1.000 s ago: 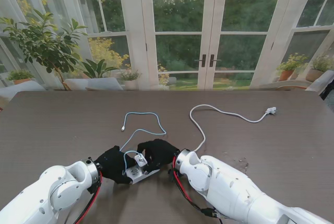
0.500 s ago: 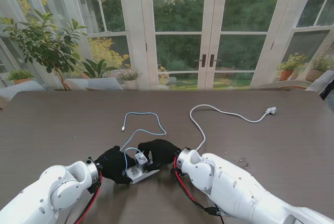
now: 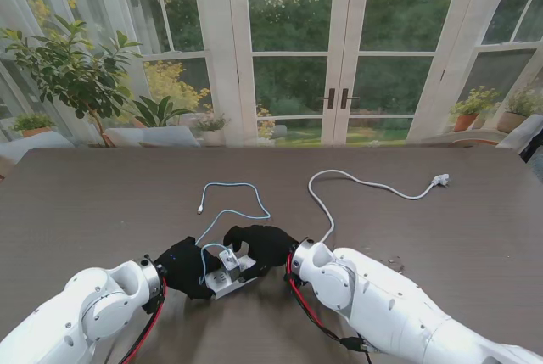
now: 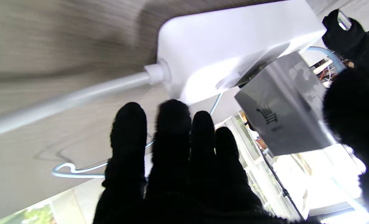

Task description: Set up the charging station

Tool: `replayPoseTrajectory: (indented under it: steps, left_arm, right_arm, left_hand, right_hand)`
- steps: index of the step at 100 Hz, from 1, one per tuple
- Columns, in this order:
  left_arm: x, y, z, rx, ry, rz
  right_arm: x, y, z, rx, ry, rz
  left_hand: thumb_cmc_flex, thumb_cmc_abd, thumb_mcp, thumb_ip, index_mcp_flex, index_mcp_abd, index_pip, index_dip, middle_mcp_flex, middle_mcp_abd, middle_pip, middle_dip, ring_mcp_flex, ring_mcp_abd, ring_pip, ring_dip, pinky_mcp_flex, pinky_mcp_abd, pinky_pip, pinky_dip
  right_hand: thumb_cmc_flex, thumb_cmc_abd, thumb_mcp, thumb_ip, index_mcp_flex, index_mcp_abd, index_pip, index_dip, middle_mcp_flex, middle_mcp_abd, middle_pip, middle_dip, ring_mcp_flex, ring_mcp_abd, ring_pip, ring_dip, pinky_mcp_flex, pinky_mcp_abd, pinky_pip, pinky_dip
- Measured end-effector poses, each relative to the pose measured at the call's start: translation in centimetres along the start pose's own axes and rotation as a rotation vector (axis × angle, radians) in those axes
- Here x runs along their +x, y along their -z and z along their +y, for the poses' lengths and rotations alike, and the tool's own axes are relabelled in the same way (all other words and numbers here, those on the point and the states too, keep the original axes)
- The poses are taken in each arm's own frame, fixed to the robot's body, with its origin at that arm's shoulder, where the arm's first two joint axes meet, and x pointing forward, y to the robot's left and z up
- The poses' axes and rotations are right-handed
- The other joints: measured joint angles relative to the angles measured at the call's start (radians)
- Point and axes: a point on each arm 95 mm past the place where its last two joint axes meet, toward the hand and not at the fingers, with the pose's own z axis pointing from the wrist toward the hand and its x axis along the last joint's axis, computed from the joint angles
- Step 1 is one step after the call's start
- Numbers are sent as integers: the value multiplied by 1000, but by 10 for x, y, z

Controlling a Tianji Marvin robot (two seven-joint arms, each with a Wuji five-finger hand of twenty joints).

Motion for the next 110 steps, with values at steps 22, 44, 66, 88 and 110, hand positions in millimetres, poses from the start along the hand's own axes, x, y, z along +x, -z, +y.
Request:
replayPoseTrajectory:
  steps: [22, 44, 66, 88, 110]
  left_arm:
    - [0, -2, 0, 0, -3, 7]
    - [0, -2, 0, 1, -2, 8]
    - [0, -2, 0, -1, 0, 9]
    - [0, -2, 0, 0, 0, 10]
    - [0, -3, 0, 0, 0, 13]
  right_arm:
    - [-1, 10, 4, -9, -11, -32]
    - [5, 13, 15, -56, -13, -61]
    - [16, 14, 24, -158, 20, -51]
    - [27, 15, 22, -266, 37, -24]
    - [36, 14, 14, -301, 38, -8]
  left_hand:
    - [-4, -4, 0, -1, 0, 9, 22, 12, 2, 9, 3, 0, 0, 0, 0, 0, 0, 0, 0, 0]
    - [-4, -4, 0, -1, 0, 11, 24, 15, 2, 10, 3, 0, 0, 0, 0, 0, 0, 0, 0, 0]
    - [-4, -4, 0, -1, 0, 19, 28, 17, 2, 18, 4, 0, 0, 0, 0, 0, 0, 0, 0, 0]
    - [-4, -4, 0, -1, 0, 22, 30, 19, 2, 21, 5, 0, 0, 0, 0, 0, 8, 0, 0, 0]
    - [-4, -4, 0, -1, 0, 22, 35, 23, 2, 21, 7, 0, 0, 0, 0, 0, 8, 0, 0, 0]
  right_hand:
    - [-71, 34, -9, 0, -1, 6, 0, -1, -52, 25, 1, -3, -41, 73, -9, 0, -23, 22, -6, 1]
    - [-107, 113, -30, 0, 16, -42, 0, -6, -58, 42, 1, -3, -53, 94, -20, 0, -33, 42, -19, 2]
    - [-51, 115, -46, 0, 224, -208, 1, 29, 43, 25, 90, 33, -2, 93, -16, 0, 26, 45, -19, 14]
    - [33, 29, 3, 0, 397, -280, -8, 74, 247, -11, 172, 148, 125, 70, 70, 0, 121, 45, 46, 16]
    - [95, -32, 31, 1, 517, -282, -8, 76, 404, -27, 185, 182, 234, 45, 98, 0, 197, 46, 97, 16]
